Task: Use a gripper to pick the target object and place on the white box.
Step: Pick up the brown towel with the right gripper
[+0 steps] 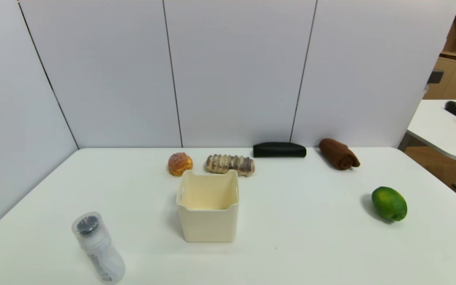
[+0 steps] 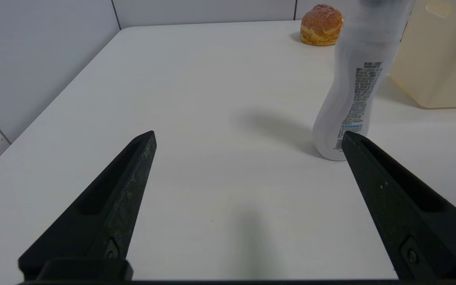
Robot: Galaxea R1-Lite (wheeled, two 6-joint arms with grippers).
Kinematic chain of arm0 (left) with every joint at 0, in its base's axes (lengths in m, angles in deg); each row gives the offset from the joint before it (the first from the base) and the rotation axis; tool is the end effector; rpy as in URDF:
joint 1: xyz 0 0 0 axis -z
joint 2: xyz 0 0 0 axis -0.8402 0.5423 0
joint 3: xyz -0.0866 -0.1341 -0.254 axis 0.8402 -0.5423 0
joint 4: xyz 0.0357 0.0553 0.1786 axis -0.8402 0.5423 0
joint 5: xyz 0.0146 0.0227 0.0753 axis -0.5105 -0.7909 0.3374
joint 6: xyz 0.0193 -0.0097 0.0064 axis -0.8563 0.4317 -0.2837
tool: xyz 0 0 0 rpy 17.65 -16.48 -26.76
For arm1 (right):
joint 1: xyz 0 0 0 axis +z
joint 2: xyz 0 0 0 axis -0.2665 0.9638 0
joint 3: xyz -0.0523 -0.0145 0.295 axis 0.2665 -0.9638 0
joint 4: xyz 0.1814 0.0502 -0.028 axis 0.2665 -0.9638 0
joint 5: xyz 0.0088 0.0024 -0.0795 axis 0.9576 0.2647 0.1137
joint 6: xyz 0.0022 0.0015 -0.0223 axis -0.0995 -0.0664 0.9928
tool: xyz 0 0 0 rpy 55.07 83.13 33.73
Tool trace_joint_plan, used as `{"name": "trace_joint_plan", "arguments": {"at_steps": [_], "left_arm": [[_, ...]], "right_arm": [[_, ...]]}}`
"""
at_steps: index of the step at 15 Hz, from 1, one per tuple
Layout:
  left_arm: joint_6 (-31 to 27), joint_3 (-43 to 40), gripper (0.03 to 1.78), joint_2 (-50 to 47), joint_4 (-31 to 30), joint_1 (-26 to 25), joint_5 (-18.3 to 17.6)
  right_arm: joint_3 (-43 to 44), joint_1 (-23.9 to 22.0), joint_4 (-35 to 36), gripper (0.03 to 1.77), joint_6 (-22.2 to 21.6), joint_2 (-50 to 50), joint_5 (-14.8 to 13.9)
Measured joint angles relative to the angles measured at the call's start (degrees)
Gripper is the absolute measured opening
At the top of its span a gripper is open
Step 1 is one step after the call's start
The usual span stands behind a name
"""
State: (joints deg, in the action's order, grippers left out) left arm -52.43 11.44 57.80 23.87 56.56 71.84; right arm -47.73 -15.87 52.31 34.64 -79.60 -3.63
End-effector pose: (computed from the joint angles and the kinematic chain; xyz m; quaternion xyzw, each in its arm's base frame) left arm -0.0228 -0.0004 0.0754 0.0059 -0.0005 -0.0002 1.0000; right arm -0.0229 -0.0004 0.0767 0.0199 -0.0065 -0.0164 0.9996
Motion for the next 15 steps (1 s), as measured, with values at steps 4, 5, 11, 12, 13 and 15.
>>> {"name": "trace_joint_plan", "arguments": {"at_steps": [4, 5, 11, 12, 13, 15], "left_arm": [[-0.02, 0.0, 1.69, 0.0, 0.0, 0.0, 0.0], [-0.02, 0.0, 1.69, 0.0, 0.0, 0.0, 0.02], [0.0, 0.0, 1.69, 0.0, 0.0, 0.0, 0.0], [0.02, 0.0, 1.69, 0.0, 0.0, 0.0, 0.0], [-0.02, 0.0, 1.69, 0.0, 0.0, 0.0, 0.02], [-0.02, 0.0, 1.69, 0.0, 0.0, 0.0, 0.02]], "right_arm": [[0.07, 0.01, -0.11, 1.7, -0.33, 0.0, 0.02], [0.16, 0.01, -0.73, 1.7, -0.2, 0.12, 0.05], [9.57, 0.04, -0.55, 1.7, 1.76, 16.75, -0.01], [13.89, 0.09, -0.77, 1.7, 2.38, 21.41, -0.04], [19.08, 0.09, -0.88, 1.7, 2.96, 26.1, -0.01], [31.01, 0.15, -1.18, 1.7, 5.5, 36.01, -0.23]]}}
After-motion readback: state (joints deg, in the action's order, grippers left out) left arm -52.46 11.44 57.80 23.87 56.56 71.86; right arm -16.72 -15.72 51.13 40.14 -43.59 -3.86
